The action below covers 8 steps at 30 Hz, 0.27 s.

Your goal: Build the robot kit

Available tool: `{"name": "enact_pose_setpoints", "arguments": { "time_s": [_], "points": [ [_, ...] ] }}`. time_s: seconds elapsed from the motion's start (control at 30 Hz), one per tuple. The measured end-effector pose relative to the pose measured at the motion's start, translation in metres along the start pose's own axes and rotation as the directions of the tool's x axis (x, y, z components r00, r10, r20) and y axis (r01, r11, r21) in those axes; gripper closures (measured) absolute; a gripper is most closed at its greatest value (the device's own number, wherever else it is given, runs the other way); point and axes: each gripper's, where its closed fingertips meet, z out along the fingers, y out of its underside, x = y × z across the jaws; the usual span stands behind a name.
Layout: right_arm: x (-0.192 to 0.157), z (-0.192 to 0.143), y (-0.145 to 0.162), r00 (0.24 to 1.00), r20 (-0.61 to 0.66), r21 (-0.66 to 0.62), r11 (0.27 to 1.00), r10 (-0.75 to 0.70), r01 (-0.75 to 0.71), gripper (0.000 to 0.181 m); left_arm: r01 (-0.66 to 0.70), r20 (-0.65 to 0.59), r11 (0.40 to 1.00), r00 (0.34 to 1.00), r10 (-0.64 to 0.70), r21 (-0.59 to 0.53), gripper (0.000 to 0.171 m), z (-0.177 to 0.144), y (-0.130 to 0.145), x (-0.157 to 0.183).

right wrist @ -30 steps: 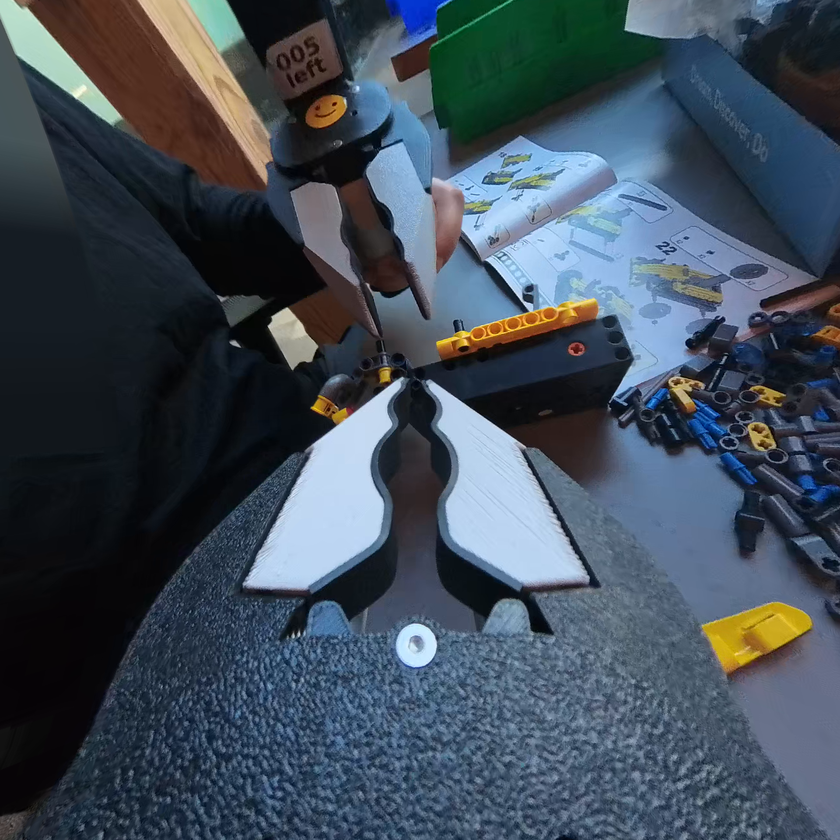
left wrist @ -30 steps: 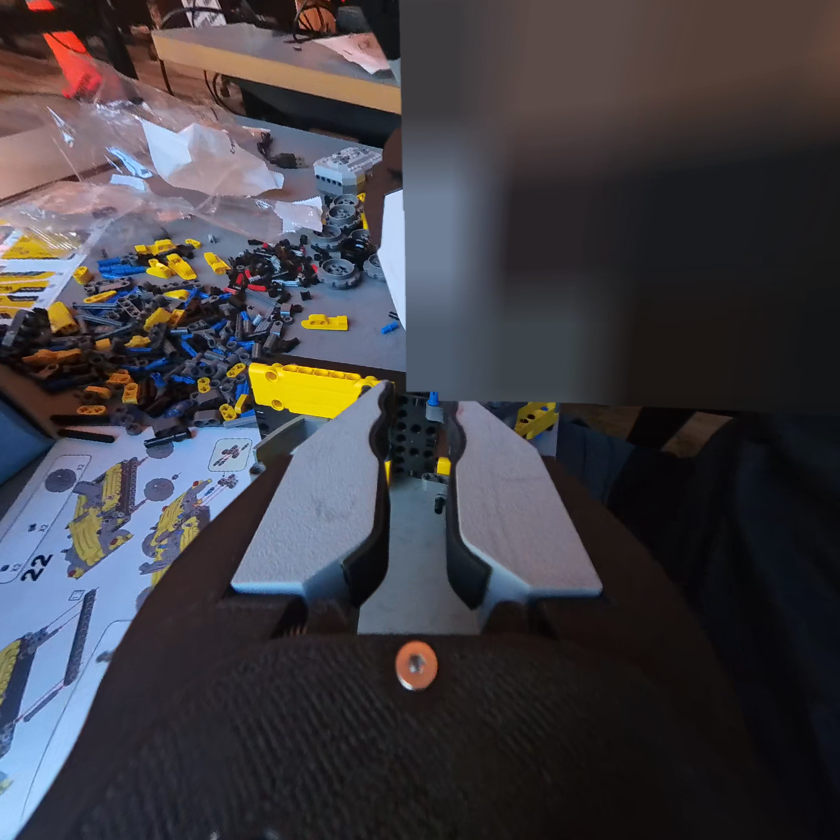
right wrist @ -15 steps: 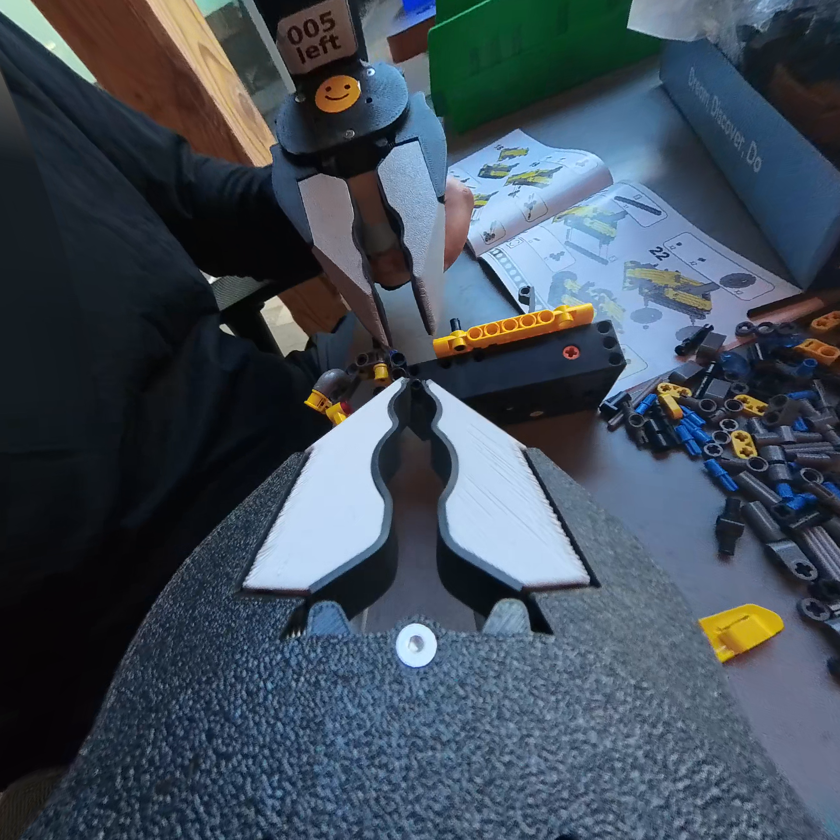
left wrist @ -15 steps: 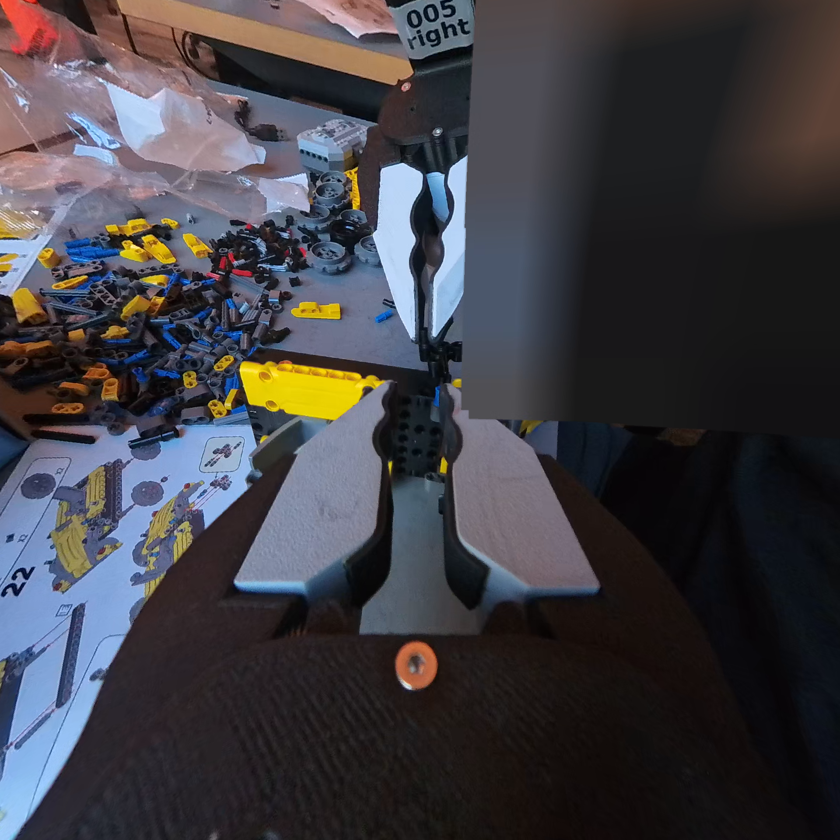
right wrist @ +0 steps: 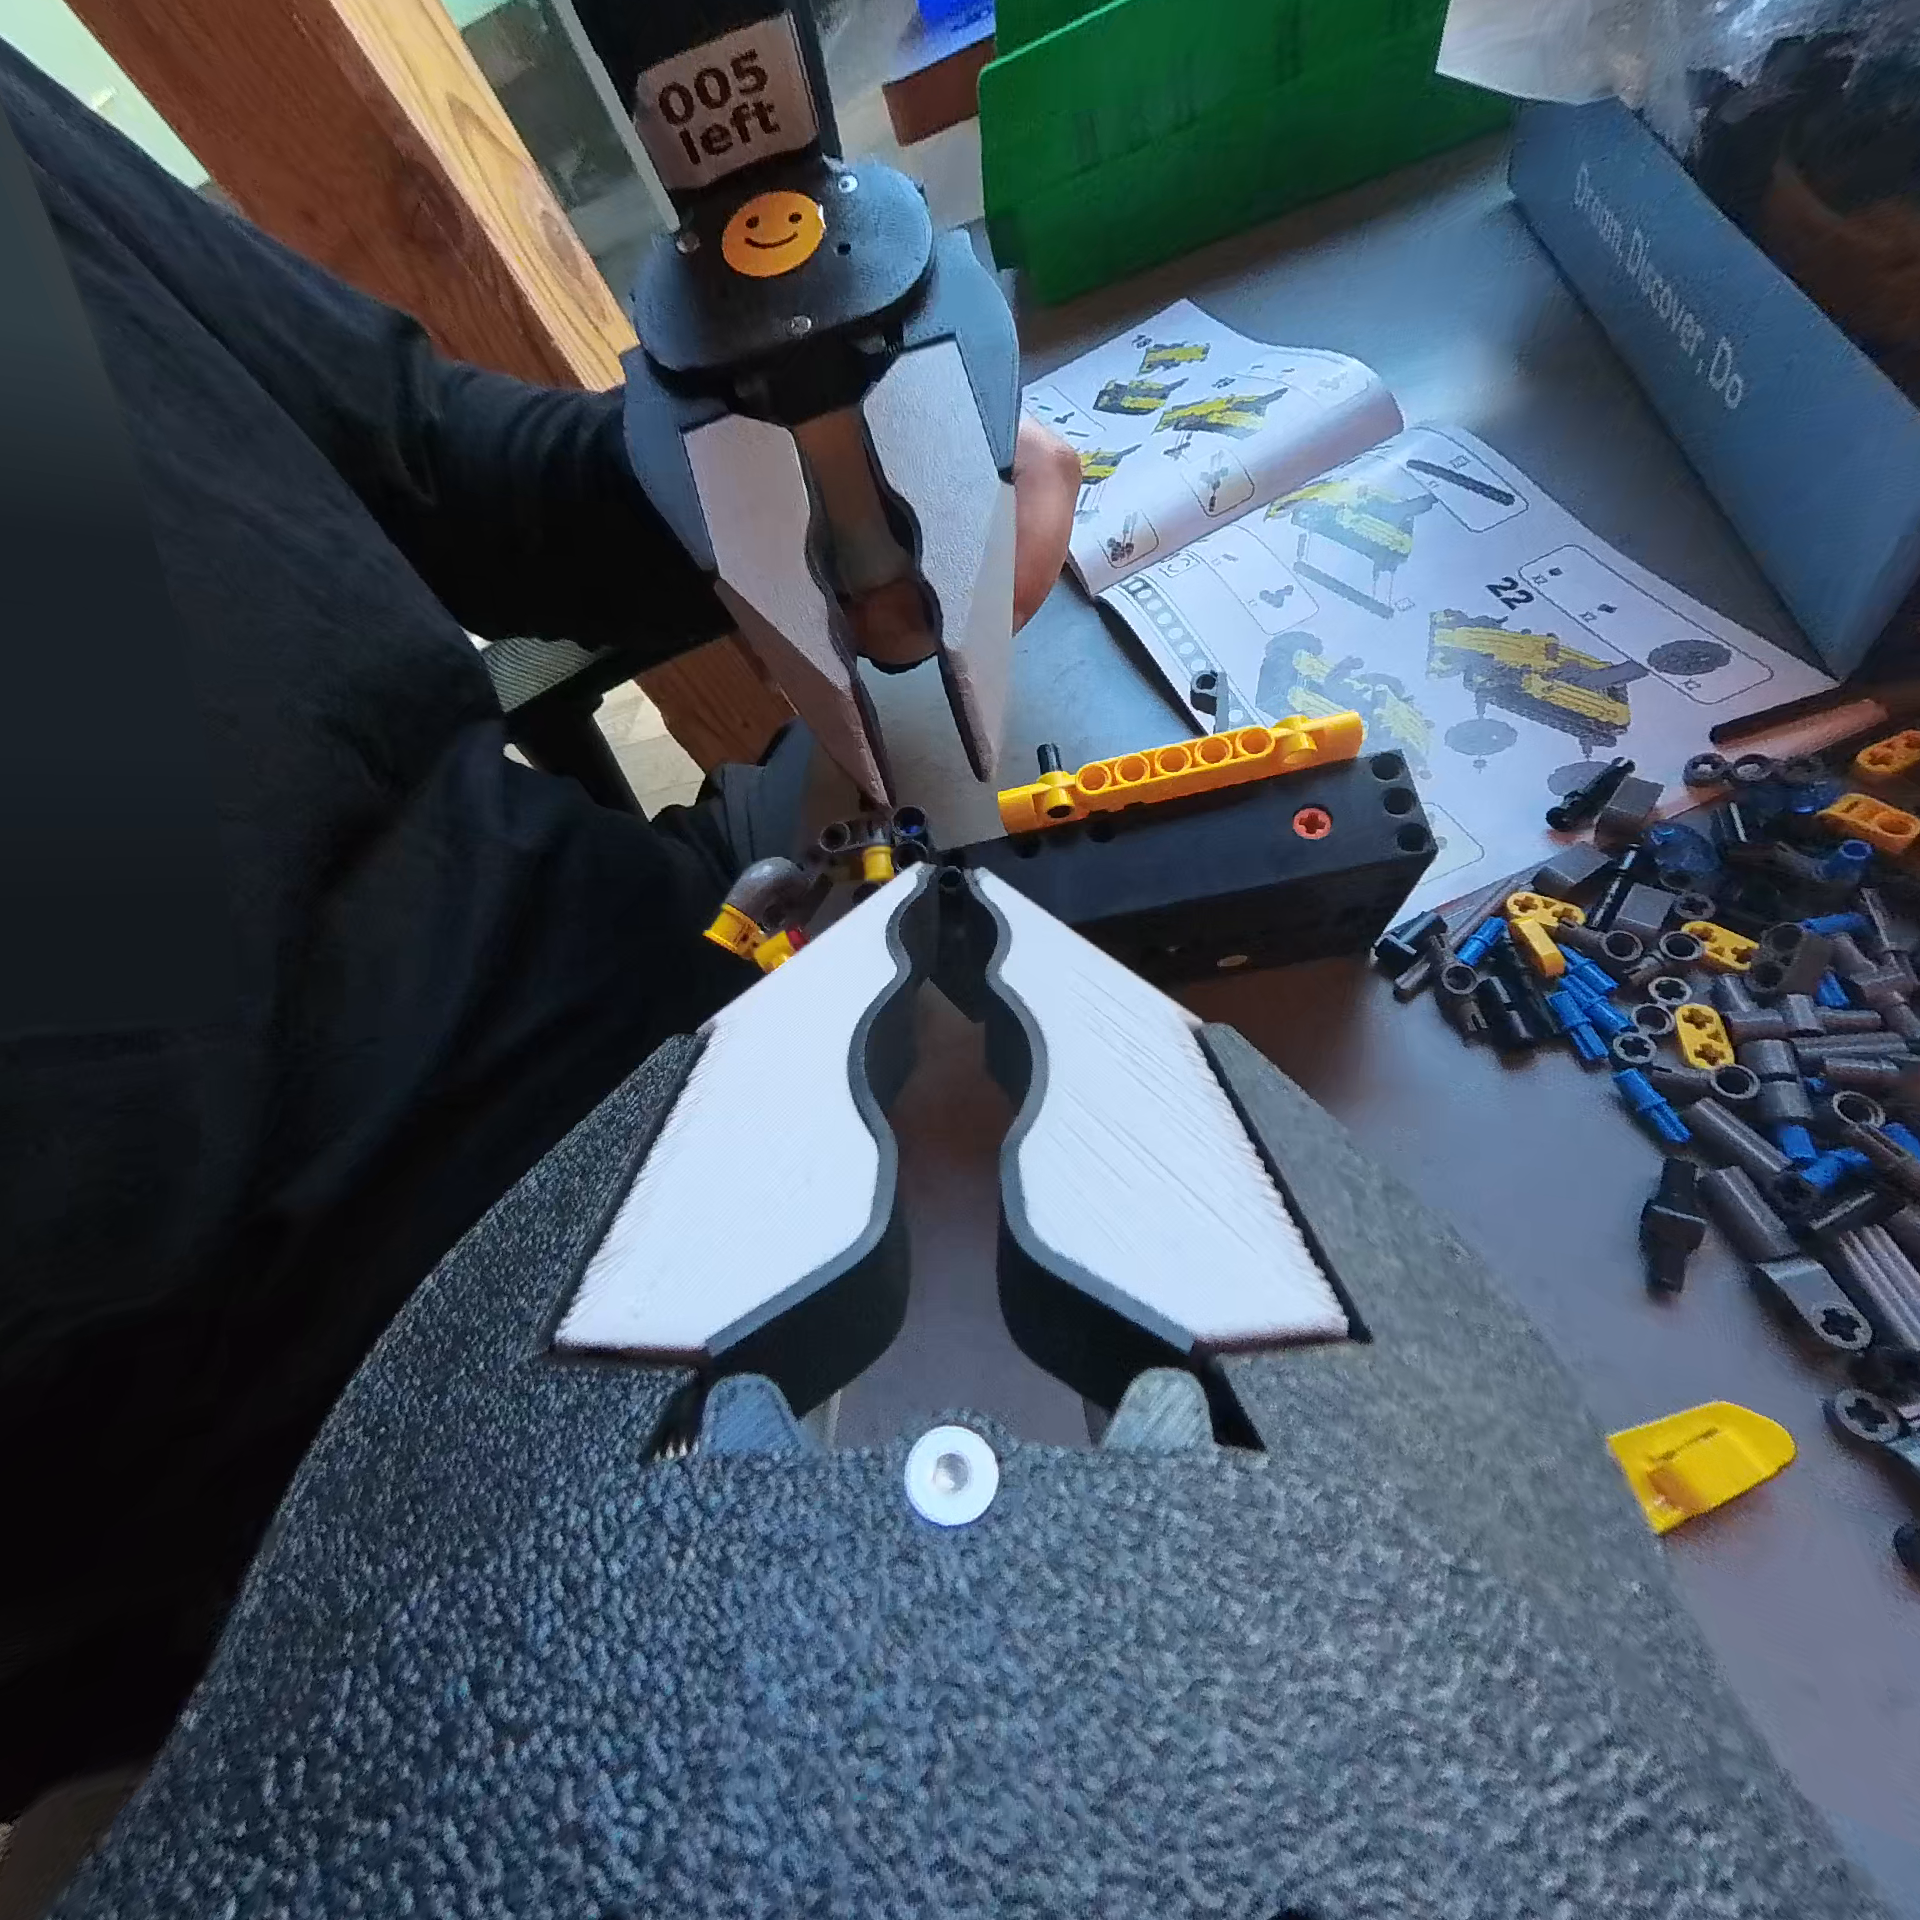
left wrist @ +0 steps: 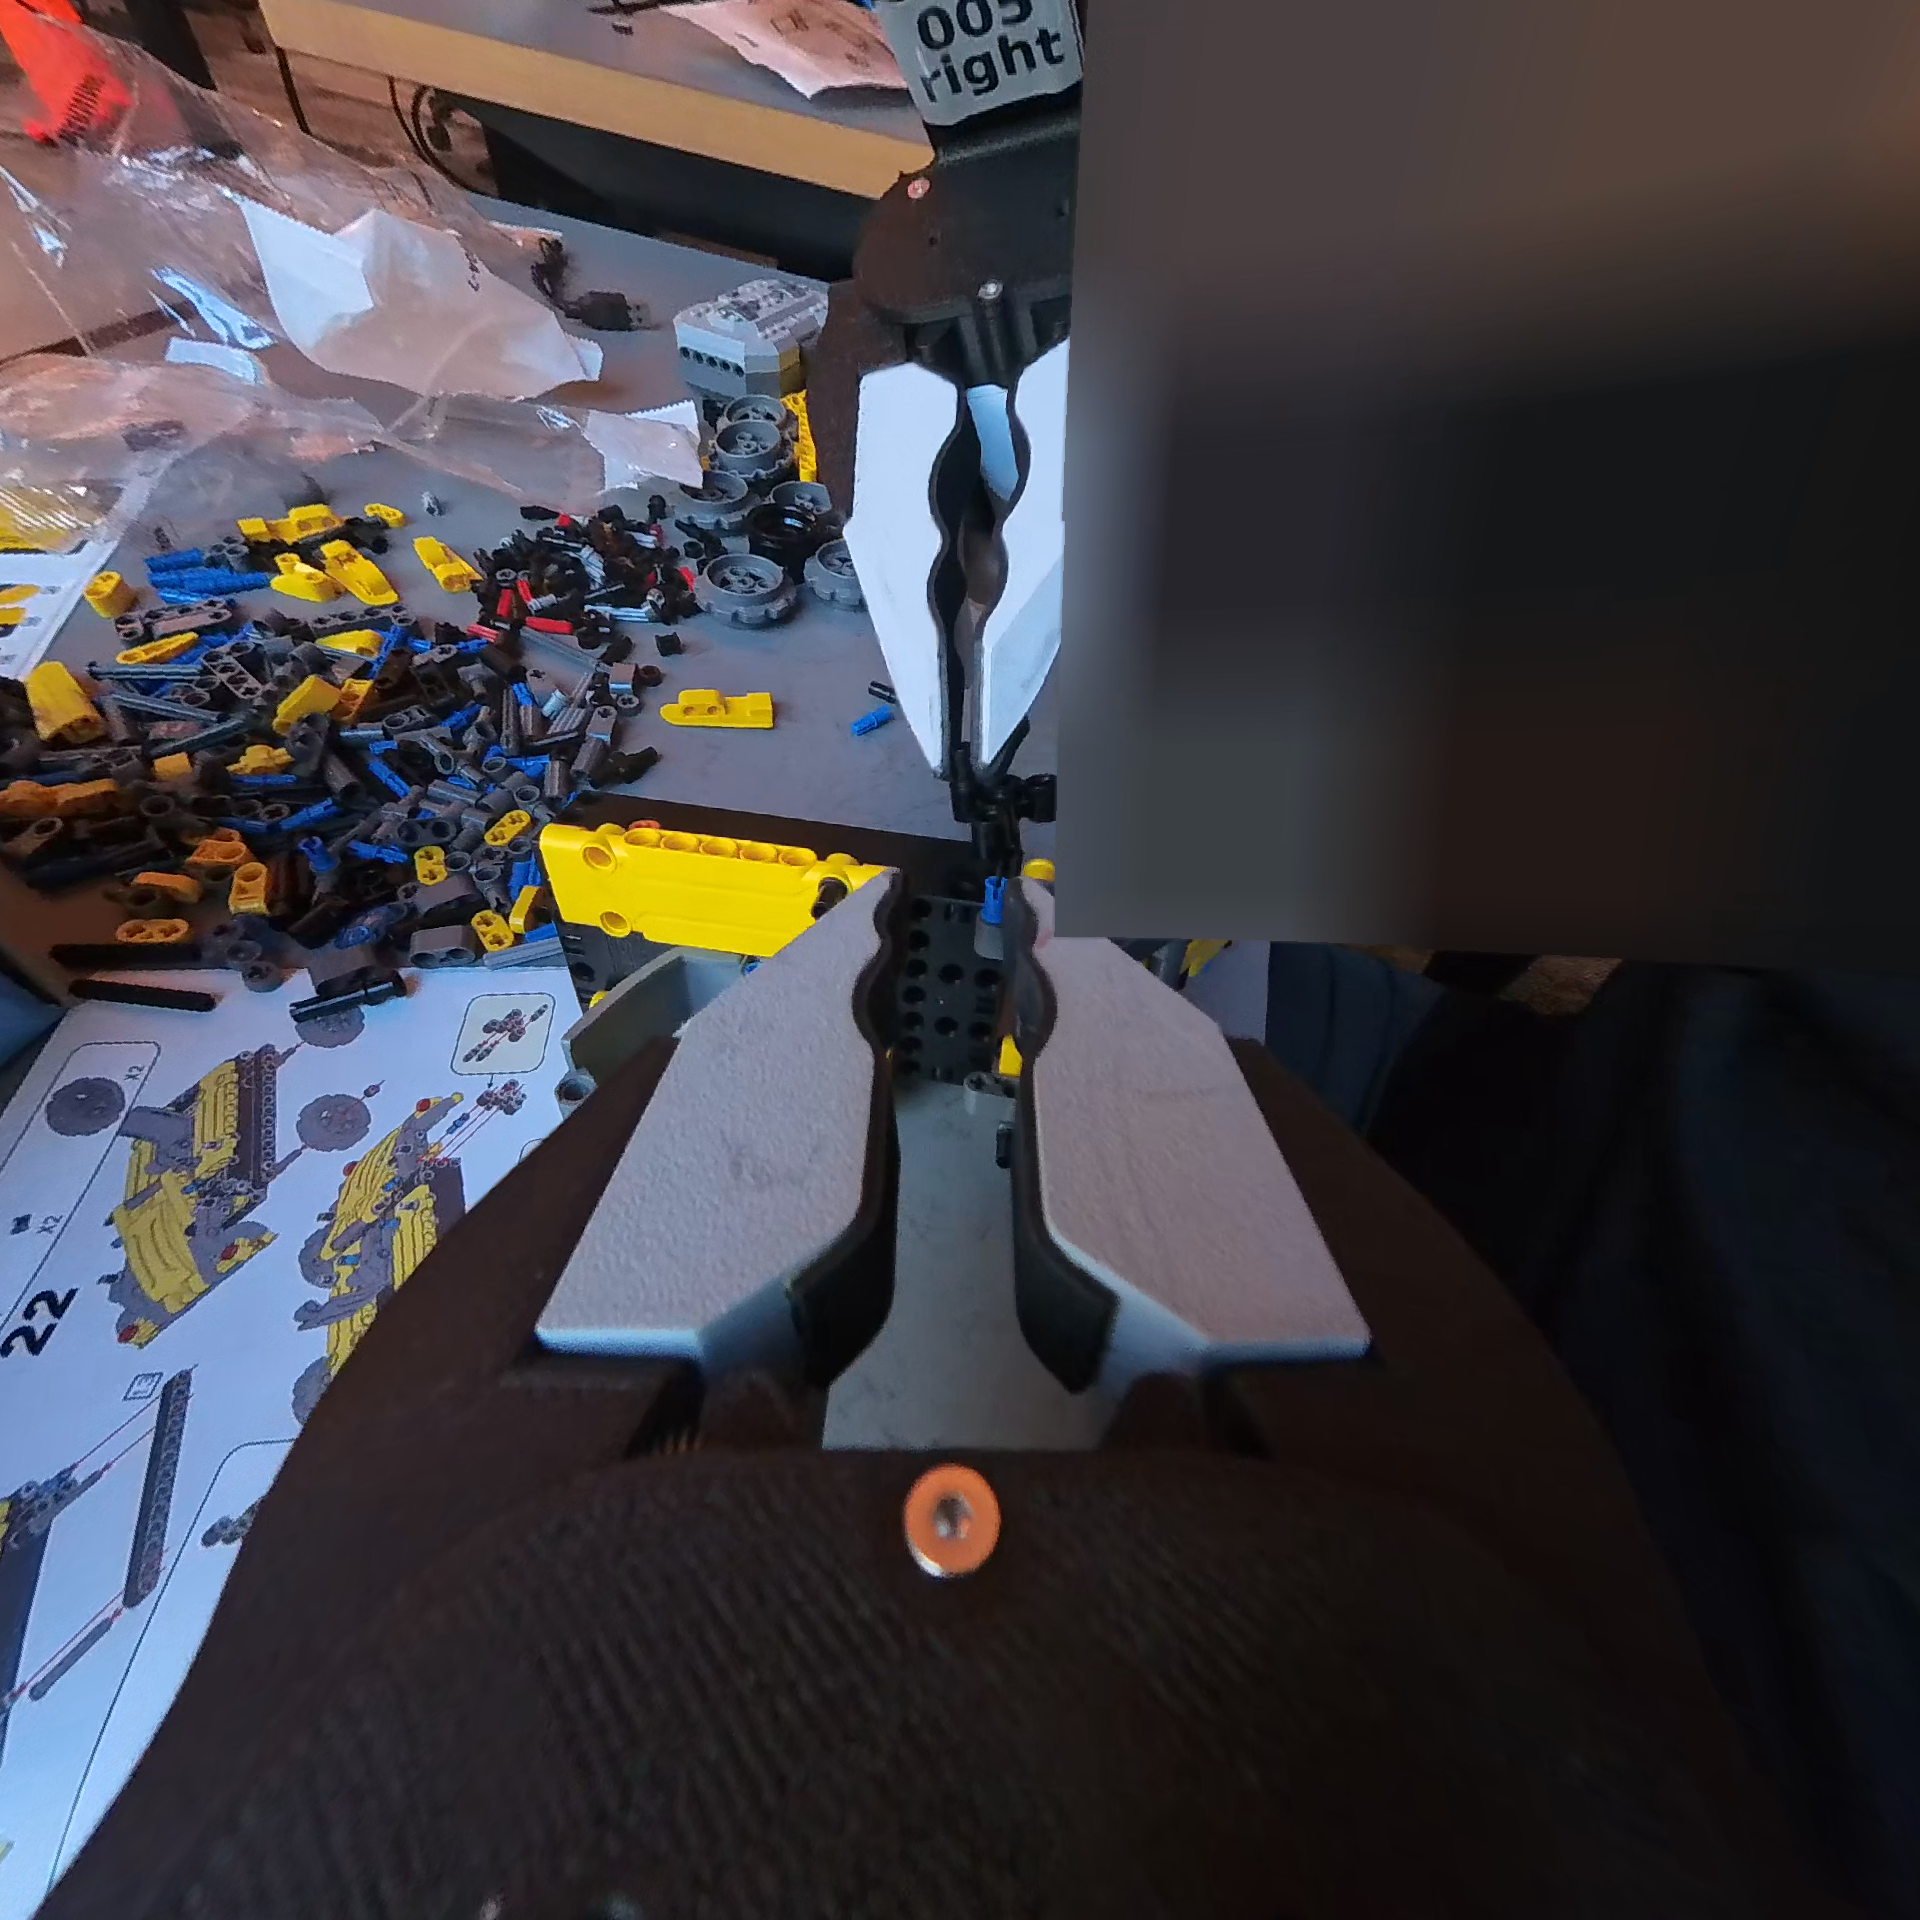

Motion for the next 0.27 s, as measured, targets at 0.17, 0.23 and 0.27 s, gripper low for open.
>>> {"name": "enact_pose_setpoints", "arguments": {
  "time_s": [0.17, 0.23, 0.27],
  "points": [
    [-0.0005, 0.0022, -0.0041, 1.0, 0.0, -0.003, 1.0, -0.011, 0.011, 0.178, -0.008, 0.003, 1.0, 1.0, 0.007, 0.007, 0.158, -0.0024, -0.0019, -0.0001],
    [-0.0013, 0.0039, -0.004, 1.0, 0.004, -0.013, 1.0, -0.015, 0.015, 0.178, -0.009, 0.0, 1.0, 1.0, 0.009, 0.01, 0.159, -0.0032, -0.0034, 0.0007],
    [-0.001, 0.0046, -0.0034, 1.0, 0.001, -0.022, 1.0, -0.02, 0.02, 0.177, -0.011, -0.003, 1.0, 1.0, 0.011, 0.011, 0.159, -0.0034, -0.0038, 0.0013]
  ]
}}
